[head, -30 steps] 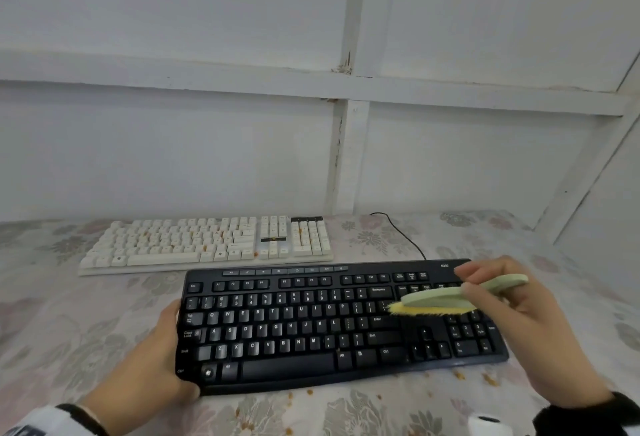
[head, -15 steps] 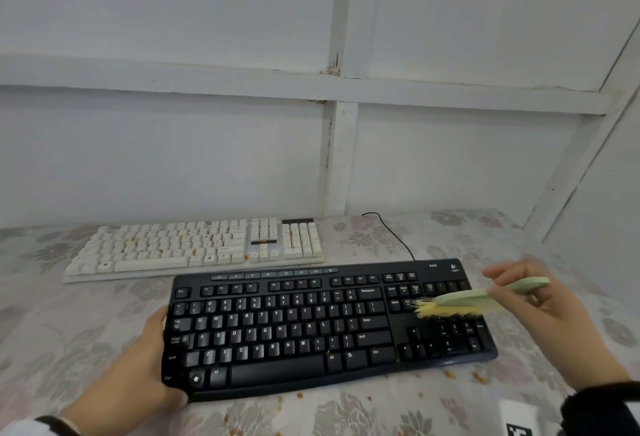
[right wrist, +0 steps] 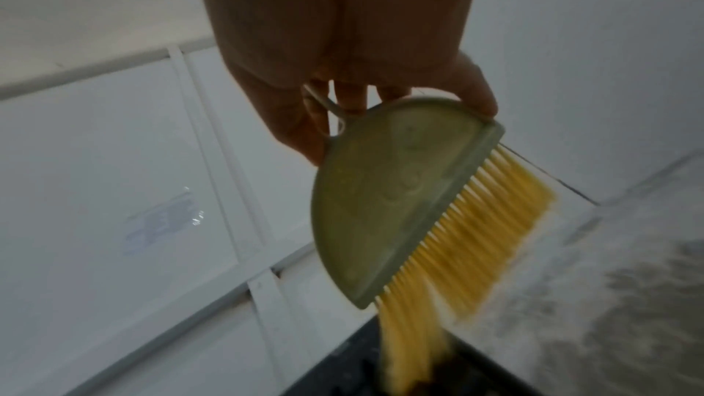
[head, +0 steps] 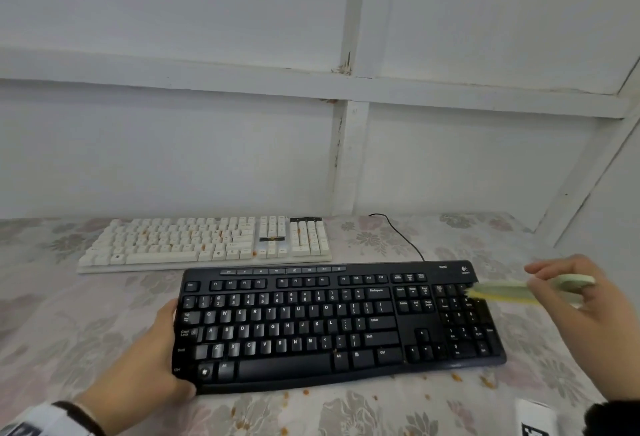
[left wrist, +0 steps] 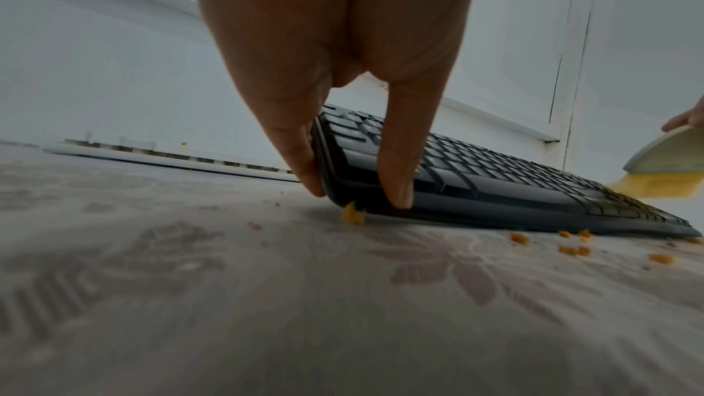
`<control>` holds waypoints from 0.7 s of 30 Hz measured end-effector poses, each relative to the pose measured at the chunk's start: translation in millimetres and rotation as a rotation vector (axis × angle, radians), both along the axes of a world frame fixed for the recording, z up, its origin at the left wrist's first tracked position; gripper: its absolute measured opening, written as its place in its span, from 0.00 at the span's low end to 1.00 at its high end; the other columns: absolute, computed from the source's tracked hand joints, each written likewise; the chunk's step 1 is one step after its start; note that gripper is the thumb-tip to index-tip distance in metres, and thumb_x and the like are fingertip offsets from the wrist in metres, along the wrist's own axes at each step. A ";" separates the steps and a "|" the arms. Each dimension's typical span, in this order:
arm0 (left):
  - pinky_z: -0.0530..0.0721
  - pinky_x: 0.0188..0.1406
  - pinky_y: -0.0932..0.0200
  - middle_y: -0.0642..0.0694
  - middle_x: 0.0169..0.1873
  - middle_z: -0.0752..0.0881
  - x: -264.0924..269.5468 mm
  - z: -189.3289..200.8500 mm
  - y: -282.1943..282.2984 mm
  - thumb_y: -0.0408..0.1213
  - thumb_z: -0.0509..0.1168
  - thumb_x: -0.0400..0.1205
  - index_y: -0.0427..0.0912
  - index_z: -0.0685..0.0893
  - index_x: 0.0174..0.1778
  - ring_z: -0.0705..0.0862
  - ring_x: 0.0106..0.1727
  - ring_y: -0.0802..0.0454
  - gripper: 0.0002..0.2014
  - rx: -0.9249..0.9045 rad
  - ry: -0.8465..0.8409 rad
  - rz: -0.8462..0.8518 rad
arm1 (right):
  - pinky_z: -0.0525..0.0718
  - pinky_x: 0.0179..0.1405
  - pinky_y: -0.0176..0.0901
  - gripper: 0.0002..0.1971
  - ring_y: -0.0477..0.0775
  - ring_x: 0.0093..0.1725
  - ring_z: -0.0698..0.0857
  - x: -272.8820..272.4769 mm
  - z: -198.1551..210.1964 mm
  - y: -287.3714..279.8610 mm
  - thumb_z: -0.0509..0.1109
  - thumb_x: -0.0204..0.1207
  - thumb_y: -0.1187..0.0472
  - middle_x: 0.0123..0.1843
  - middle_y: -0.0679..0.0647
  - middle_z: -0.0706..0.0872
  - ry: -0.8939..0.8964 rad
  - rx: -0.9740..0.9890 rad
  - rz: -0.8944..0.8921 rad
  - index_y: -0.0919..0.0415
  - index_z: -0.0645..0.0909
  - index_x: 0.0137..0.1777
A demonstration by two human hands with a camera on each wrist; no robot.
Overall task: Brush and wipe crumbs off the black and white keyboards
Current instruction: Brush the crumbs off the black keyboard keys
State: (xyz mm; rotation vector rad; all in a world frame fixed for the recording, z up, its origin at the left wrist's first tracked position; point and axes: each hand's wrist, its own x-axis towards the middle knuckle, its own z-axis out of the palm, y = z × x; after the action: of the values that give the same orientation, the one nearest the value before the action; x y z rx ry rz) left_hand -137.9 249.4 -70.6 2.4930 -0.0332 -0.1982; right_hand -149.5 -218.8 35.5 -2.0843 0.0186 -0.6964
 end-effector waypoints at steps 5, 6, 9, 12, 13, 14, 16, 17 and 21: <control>0.77 0.39 0.75 0.55 0.56 0.79 -18.2 40.2 -25.0 0.28 0.74 0.63 0.69 0.49 0.62 0.82 0.51 0.57 0.48 -0.083 -0.019 0.033 | 0.75 0.33 0.25 0.11 0.43 0.38 0.82 -16.0 12.2 102.7 0.72 0.75 0.66 0.42 0.44 0.86 0.027 0.080 0.302 0.46 0.81 0.39; 0.76 0.35 0.77 0.55 0.53 0.79 -22.1 46.7 -30.6 0.24 0.73 0.64 0.64 0.49 0.63 0.82 0.48 0.57 0.47 -0.117 0.000 0.039 | 0.75 0.34 0.26 0.10 0.43 0.38 0.82 -18.1 10.9 125.6 0.72 0.75 0.64 0.42 0.44 0.85 0.036 0.050 0.369 0.46 0.80 0.40; 0.74 0.32 0.79 0.55 0.47 0.78 -25.4 55.0 -37.6 0.19 0.71 0.65 0.58 0.50 0.64 0.80 0.42 0.59 0.45 -0.148 -0.009 0.032 | 0.74 0.43 0.35 0.04 0.44 0.43 0.78 -22.9 1.6 189.8 0.68 0.77 0.56 0.45 0.43 0.82 0.137 -0.058 0.543 0.45 0.76 0.44; 0.76 0.35 0.78 0.59 0.46 0.75 -26.1 59.6 -40.3 0.19 0.70 0.67 0.61 0.52 0.60 0.77 0.42 0.62 0.43 -0.181 -0.033 0.050 | 0.72 0.61 0.50 0.04 0.41 0.49 0.73 -28.6 -9.0 238.6 0.65 0.79 0.52 0.50 0.40 0.78 0.184 -0.122 0.619 0.44 0.71 0.47; 0.77 0.36 0.76 0.60 0.46 0.74 -26.7 60.5 -40.9 0.20 0.71 0.67 0.62 0.54 0.59 0.78 0.42 0.63 0.41 -0.181 -0.048 0.051 | 0.68 0.66 0.54 0.04 0.40 0.50 0.72 -30.1 -11.8 250.9 0.63 0.78 0.50 0.50 0.41 0.77 0.191 -0.134 0.630 0.43 0.70 0.48; 0.78 0.38 0.75 0.62 0.48 0.74 -27.4 61.5 -41.0 0.21 0.72 0.67 0.62 0.55 0.58 0.78 0.44 0.64 0.40 -0.181 -0.058 0.048 | 0.65 0.69 0.56 0.05 0.40 0.51 0.71 -31.4 -13.9 261.2 0.60 0.77 0.46 0.49 0.42 0.77 0.204 -0.154 0.630 0.43 0.69 0.49; 0.79 0.40 0.75 0.64 0.52 0.75 -26.9 59.0 -38.2 0.23 0.73 0.68 0.64 0.60 0.55 0.79 0.47 0.66 0.38 -0.207 -0.082 0.033 | 0.60 0.72 0.57 0.13 0.40 0.52 0.70 -32.9 -18.9 275.6 0.51 0.72 0.40 0.49 0.42 0.76 0.234 -0.209 0.619 0.44 0.67 0.49; 0.79 0.41 0.75 0.64 0.53 0.75 -27.0 57.5 -36.1 0.22 0.73 0.67 0.65 0.60 0.53 0.79 0.48 0.67 0.37 -0.221 -0.091 0.033 | 0.59 0.72 0.57 0.15 0.41 0.52 0.70 -33.4 -20.7 280.2 0.47 0.70 0.38 0.49 0.42 0.76 0.245 -0.227 0.611 0.44 0.67 0.48; 0.77 0.40 0.77 0.63 0.50 0.74 -24.8 56.7 -35.9 0.22 0.72 0.66 0.65 0.57 0.55 0.78 0.46 0.65 0.40 -0.183 -0.083 0.030 | 0.57 0.73 0.55 0.14 0.39 0.52 0.70 -31.9 -26.1 273.9 0.47 0.72 0.39 0.49 0.42 0.76 0.257 -0.254 0.570 0.44 0.66 0.49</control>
State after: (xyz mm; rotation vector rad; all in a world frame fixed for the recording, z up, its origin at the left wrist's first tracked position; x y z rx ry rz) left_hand -162.7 213.4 -13.9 2.3169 -0.0461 -0.0755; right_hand -181.4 55.2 9.4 -2.2529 -0.5229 -0.0854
